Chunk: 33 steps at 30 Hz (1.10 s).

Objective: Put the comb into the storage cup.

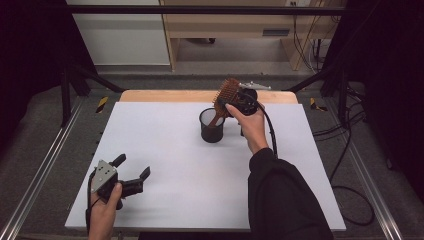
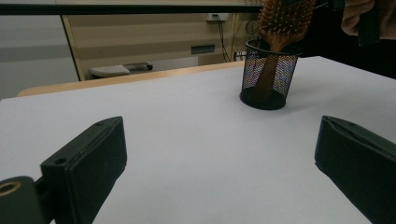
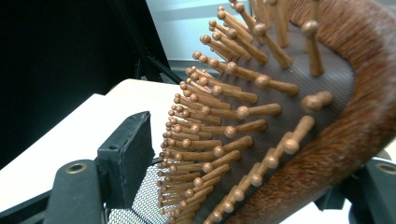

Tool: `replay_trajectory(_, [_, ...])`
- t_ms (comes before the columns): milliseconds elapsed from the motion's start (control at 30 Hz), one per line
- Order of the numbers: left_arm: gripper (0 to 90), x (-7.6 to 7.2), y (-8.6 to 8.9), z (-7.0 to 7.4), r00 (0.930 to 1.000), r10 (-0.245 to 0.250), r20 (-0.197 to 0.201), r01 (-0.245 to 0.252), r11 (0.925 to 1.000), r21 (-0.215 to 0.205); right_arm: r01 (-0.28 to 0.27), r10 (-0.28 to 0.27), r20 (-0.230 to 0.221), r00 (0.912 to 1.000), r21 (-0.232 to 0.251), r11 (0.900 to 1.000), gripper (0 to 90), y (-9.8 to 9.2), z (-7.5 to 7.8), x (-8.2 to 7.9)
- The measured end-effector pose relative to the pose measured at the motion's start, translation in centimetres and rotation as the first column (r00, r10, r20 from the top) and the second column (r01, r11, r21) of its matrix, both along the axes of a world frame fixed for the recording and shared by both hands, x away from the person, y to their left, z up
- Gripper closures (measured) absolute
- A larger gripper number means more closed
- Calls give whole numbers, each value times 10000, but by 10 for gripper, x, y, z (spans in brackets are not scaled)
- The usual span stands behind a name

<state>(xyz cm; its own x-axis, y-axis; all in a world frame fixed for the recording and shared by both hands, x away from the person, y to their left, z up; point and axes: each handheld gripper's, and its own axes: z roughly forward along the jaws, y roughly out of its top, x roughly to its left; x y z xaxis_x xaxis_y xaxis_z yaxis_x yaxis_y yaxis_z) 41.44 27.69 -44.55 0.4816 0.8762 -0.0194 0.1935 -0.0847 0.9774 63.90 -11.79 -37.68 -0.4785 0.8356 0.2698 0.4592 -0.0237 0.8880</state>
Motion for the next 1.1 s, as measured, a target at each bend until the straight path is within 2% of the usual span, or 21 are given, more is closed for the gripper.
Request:
replay_trajectory(500, [21,0,0,0,10000,-4,-11,4,10000,6,211,-211,16,9998,-271,9994,142,0,0,-1])
replay_trajectory(1100, [21,0,0,0,10000,15,0,-15,10000,8,390,-366,356,9987,-678,9969,97,-7,7,-9])
